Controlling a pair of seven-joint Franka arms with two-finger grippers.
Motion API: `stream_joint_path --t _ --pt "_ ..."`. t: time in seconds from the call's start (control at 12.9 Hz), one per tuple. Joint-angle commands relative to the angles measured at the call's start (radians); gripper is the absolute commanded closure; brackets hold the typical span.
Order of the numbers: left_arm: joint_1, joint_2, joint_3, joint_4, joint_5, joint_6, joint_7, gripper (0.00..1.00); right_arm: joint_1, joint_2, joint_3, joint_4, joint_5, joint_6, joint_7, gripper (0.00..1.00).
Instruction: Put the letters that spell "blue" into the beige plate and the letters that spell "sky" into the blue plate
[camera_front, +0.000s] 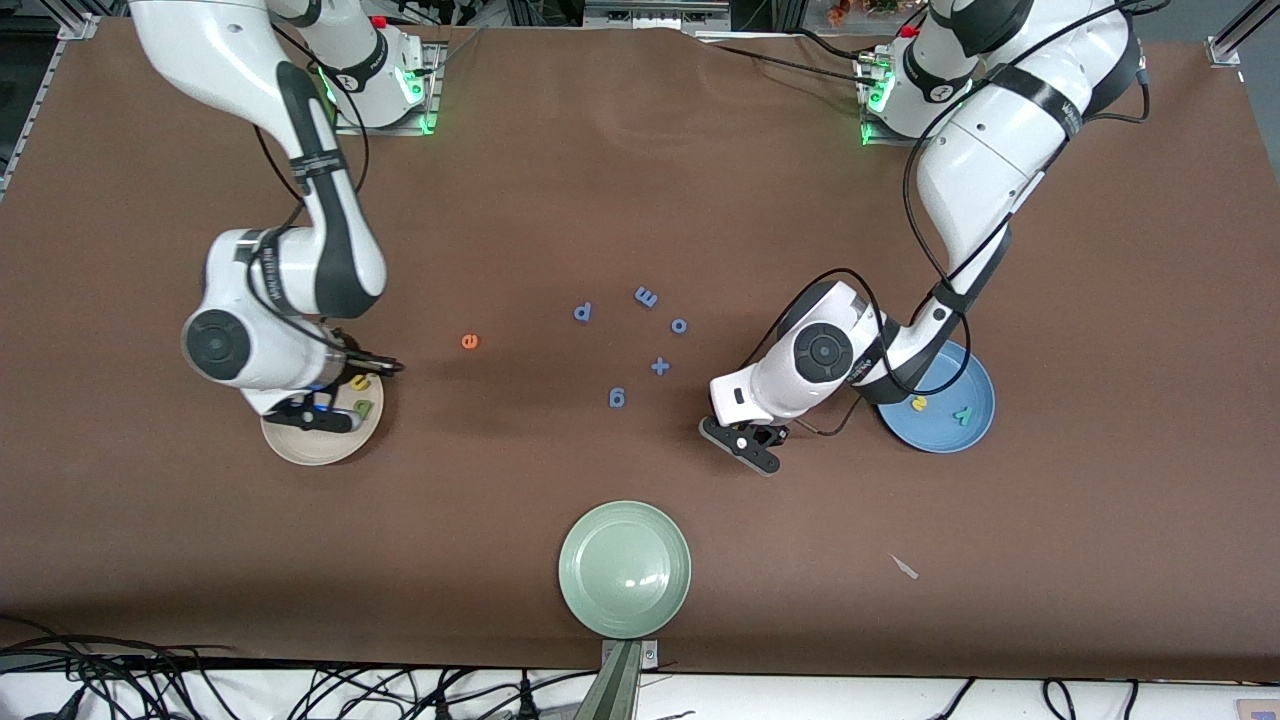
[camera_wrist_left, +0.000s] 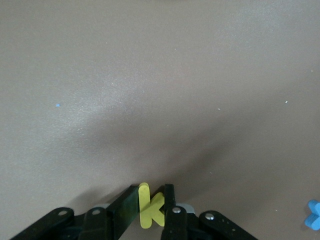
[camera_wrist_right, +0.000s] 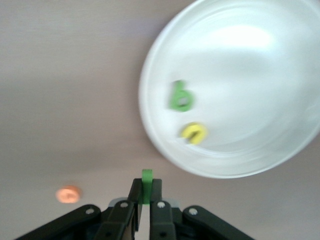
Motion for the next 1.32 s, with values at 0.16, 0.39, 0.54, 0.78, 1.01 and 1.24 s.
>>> stream_joint_path --t 0.16,0.39,0.54,0.78,1.01,1.24 --pt "0.022 -0.078 0.008 -0.022 0.018 -0.087 0.025 0.98 -0.028 -0.003 -0.051 -0.025 0.018 -0.005 -0.165 0.71" --pt "0.116 -0.141 -0.001 -0.018 0.015 -0.217 0.14 0.97 -0.029 -0.003 -0.05 -0.024 0.019 -0.006 -0.17 0.48" --pt "0.178 -0.172 -0.001 -0.02 0.011 -0.287 0.226 0.97 -0.025 -0.004 -0.042 -0.021 0.063 -0.015 -0.158 0.47" --pt "0.254 -0.213 0.0 -0.032 0.013 -0.425 0.24 0.96 0.001 -0.003 -0.038 -0.021 0.113 -0.015 -0.13 0.48" --pt "0.335 -0.236 0.0 -0.089 0.015 -0.453 0.304 0.9 0.063 -0.003 -0.039 -0.016 0.113 -0.005 -0.008 0.48" --pt "0.374 -0.262 0.0 -0.141 0.015 -0.455 0.321 0.02 0.145 0.004 -0.038 -0.034 0.113 0.032 0.146 0.48"
